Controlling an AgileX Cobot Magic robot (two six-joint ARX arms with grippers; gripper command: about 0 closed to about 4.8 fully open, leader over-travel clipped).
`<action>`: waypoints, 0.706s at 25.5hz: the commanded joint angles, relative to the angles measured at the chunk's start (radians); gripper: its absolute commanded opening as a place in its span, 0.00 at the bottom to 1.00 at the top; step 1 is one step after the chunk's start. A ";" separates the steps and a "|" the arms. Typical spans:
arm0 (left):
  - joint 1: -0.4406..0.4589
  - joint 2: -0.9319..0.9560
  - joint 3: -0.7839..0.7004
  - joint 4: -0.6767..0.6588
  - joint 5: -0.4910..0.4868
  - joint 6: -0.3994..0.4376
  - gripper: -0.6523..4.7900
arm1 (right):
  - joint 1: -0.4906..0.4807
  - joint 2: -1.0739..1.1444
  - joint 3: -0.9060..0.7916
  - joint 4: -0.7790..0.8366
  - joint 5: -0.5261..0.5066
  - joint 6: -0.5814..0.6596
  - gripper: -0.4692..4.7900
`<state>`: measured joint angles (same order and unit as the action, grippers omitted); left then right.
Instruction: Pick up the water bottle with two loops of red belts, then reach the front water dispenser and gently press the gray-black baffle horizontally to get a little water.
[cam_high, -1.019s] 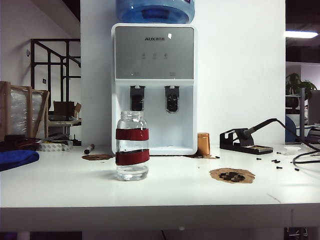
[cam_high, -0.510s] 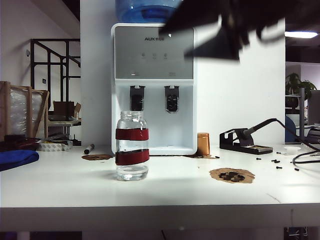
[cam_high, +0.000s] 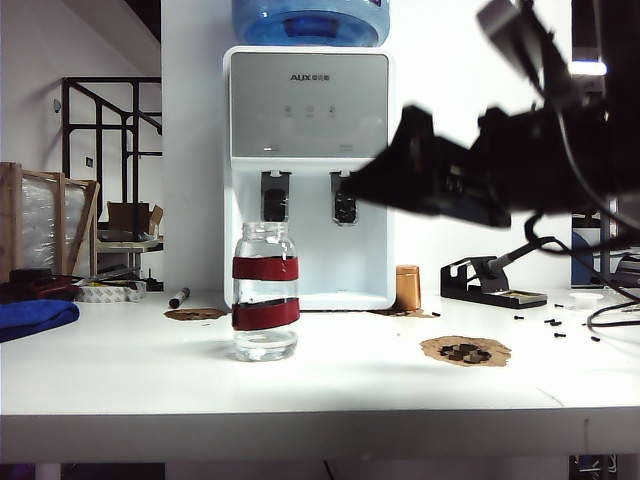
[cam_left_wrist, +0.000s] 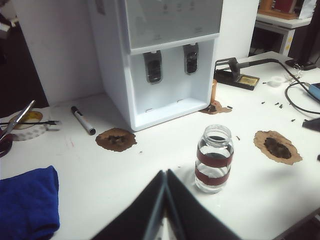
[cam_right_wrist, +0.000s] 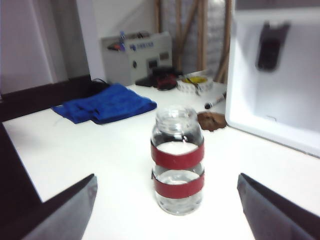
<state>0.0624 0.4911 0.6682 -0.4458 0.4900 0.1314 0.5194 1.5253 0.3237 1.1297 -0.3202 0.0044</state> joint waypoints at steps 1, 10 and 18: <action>0.000 0.063 0.056 -0.001 -0.002 0.007 0.11 | 0.025 0.089 0.021 0.136 0.027 0.024 1.00; 0.000 0.091 0.077 -0.024 -0.004 0.007 0.11 | 0.035 0.272 0.109 0.156 0.032 0.049 1.00; 0.000 0.091 0.077 -0.036 -0.003 0.008 0.11 | 0.041 0.407 0.197 0.183 0.028 0.072 1.00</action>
<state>0.0620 0.5812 0.7380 -0.4889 0.4858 0.1314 0.5571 1.9228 0.5060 1.2854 -0.2878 0.0689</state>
